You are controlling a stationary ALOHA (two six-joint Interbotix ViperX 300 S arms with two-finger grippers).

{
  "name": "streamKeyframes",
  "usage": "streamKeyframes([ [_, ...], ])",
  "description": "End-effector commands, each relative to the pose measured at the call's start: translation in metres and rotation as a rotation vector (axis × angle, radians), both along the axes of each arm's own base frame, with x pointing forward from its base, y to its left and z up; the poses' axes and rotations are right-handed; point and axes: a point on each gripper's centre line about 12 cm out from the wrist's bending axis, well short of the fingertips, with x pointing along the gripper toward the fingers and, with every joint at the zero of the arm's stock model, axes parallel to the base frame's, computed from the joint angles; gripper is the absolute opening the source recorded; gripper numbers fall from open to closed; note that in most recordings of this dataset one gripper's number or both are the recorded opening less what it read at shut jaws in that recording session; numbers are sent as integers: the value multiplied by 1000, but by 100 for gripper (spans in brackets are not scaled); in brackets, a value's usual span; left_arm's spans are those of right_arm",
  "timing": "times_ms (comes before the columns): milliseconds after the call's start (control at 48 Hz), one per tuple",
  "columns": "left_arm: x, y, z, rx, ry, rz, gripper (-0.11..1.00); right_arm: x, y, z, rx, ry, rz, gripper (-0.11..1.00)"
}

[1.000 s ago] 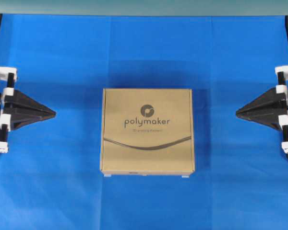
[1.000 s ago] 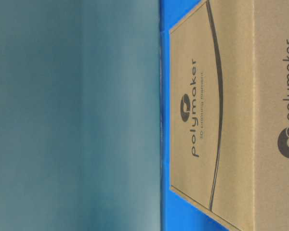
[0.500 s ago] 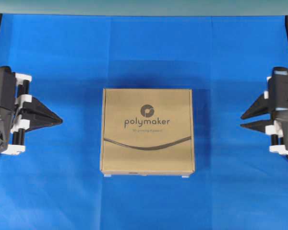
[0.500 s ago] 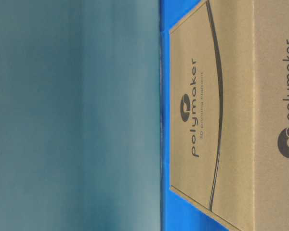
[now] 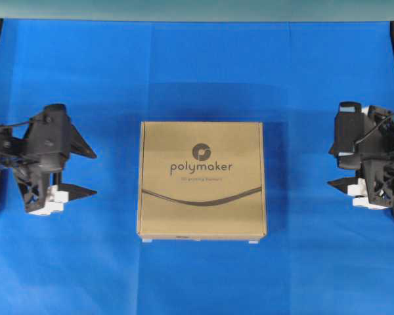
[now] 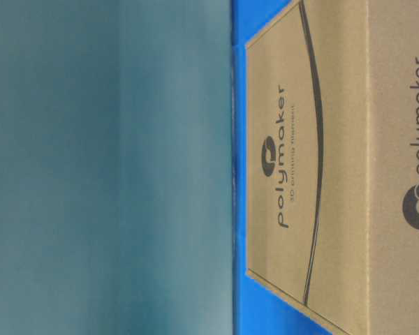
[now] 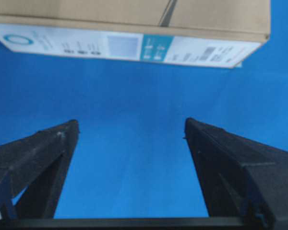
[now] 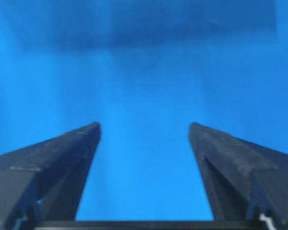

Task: Lift up the cardboard box by clamping it between your arms.
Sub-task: 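Raise both grippers and rotate them to face the box sides, then move both grippers inward to press against the box's left and right sides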

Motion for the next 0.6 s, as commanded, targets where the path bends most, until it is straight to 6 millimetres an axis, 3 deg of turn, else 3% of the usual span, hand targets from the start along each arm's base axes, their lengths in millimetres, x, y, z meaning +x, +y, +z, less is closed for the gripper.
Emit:
streamKeyframes([
  [0,8,2,0,5,3,1,84,3,-1,-3,-4,-15,1,100],
  [229,19,9,-24,3,88,25,85,13,-2,-26,-5,-13,4,100],
  [584,51,14,-46,7,131,24,85,51,-5,-57,-5,11,13,100],
])
